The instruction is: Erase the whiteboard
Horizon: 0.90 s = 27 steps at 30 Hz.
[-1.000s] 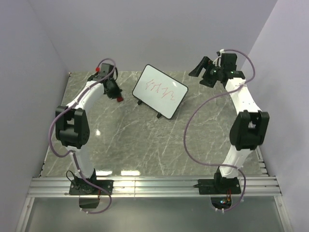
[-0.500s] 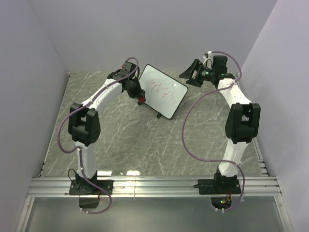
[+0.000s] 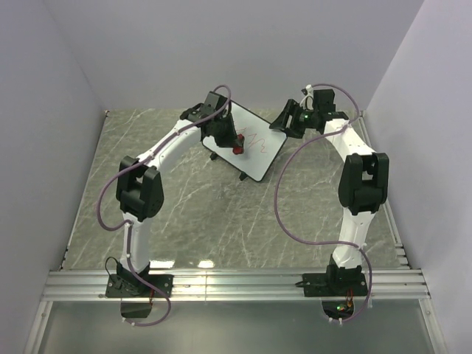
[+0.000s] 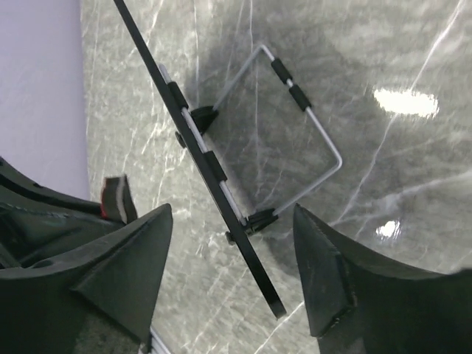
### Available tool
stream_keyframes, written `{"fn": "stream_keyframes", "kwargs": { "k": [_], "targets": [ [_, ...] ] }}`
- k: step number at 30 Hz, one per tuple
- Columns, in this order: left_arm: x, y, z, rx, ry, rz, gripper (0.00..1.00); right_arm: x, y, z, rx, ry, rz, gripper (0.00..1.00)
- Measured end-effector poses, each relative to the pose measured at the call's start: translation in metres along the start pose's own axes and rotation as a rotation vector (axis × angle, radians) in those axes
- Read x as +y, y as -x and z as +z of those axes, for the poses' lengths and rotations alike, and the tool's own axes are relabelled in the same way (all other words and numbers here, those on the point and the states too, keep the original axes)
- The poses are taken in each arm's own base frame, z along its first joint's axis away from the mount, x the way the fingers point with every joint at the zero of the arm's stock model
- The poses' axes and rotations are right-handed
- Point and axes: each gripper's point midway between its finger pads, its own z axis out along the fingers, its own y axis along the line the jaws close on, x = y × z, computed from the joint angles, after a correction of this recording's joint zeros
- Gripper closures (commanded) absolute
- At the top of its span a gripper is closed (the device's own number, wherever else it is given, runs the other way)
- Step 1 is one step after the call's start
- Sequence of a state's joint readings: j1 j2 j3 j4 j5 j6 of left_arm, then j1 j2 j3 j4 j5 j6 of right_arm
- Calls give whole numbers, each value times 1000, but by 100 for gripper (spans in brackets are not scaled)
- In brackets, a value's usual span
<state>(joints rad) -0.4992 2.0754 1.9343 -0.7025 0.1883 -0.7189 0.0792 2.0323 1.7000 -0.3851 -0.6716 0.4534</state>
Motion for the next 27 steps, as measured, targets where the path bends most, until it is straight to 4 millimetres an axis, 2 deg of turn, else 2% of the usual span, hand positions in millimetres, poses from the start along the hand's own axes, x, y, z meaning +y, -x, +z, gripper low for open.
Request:
{"fn": "stream_keyframes", "kwargs": {
  "k": [7, 11, 12, 15, 18, 23, 24, 27],
  "targets": [
    [-11, -3, 20, 34, -42, 10, 100, -1, -4, 2, 9, -2, -1, 48],
    [-24, -7, 33, 48, -87, 27, 100, -5, -17, 7, 37, -10, 9, 53],
    [-28, -11, 35, 56, -98, 33, 100, -6, -21, 8, 47, -12, 12, 57],
    [-44, -19, 39, 71, -147, 56, 100, -5, -29, 12, 66, -13, 7, 62],
    [-66, -31, 39, 80, -204, 88, 100, 0, -31, 12, 76, 12, -4, 72],
    [-106, -53, 45, 87, -283, 153, 100, 9, -33, 14, 82, 56, -25, 84],
    [-110, -58, 48, 90, -291, 161, 100, 8, -35, 15, 84, 55, -25, 88],
    [-116, -70, 54, 97, -290, 177, 100, 4, -40, 15, 97, 68, -15, 92]
  ]
}}
